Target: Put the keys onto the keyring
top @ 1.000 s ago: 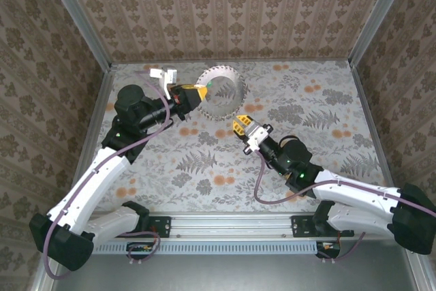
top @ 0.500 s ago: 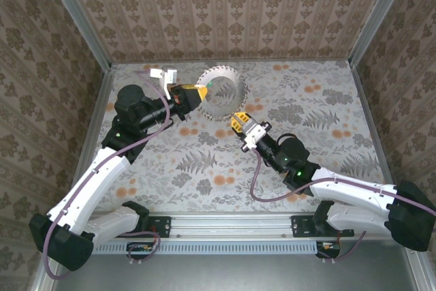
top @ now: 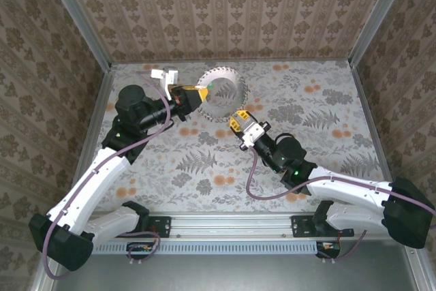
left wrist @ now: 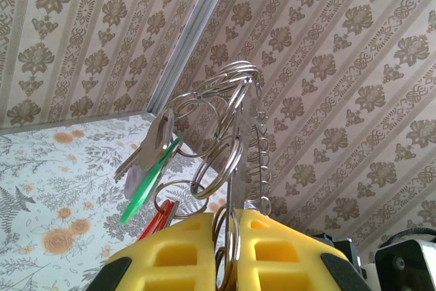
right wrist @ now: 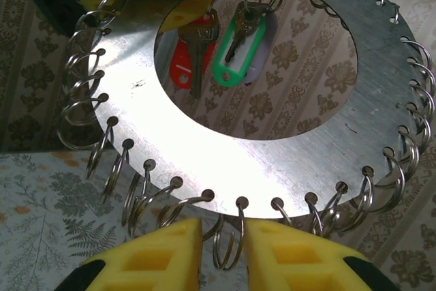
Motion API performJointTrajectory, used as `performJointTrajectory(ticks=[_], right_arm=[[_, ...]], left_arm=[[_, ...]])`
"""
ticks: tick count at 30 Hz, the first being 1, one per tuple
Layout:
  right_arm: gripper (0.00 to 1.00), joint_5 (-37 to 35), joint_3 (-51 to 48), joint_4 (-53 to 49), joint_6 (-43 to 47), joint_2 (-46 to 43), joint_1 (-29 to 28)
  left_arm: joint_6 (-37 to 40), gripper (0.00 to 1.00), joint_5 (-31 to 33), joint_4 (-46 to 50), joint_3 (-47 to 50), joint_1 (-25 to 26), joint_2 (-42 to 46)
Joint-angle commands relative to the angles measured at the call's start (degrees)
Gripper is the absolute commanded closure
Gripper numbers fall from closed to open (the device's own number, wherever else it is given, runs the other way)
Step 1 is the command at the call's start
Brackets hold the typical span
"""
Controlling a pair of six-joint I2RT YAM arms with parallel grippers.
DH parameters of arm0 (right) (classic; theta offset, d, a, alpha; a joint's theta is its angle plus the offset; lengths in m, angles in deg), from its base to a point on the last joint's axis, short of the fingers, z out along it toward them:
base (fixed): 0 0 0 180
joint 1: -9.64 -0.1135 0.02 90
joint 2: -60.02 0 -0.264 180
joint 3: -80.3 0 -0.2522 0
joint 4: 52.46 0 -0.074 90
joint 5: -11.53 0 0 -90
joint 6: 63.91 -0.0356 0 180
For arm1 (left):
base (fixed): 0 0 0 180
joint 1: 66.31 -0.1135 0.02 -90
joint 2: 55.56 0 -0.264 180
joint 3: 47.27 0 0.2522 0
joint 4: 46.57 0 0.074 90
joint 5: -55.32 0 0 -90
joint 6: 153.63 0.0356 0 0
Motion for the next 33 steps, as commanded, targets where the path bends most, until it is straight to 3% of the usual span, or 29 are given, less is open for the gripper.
performJointTrajectory(ticks=[1,9,23,28,33], right_arm=[[0.79,-2.2,1.2,2.9,-0.1,0.0,-0.4],[0.84,-3.5,1.0,2.7,0.2,0.2,-0.4],[0.84,-3.3,1.4,1.9,0.2,1.5,-0.4],[0.89,-3.5,1.2,1.8,0.2,1.5,-0.3],[1.00,-4.6,1.2,1.8,-0.1,1.4,-0.4]], left_arm=[[1.2,1.00,0.0,-1.3,-2.1,0.4,1.7],[1.1,1.00,0.3,-1.3,-2.2,0.4,1.7],[0.6,1.00,0.8,-1.8,-1.9,0.8,2.1],[0.7,1.00,1.1,-1.4,-1.8,0.8,2.3],[0.7,1.00,2.1,-1.1,-1.7,0.8,2.6]])
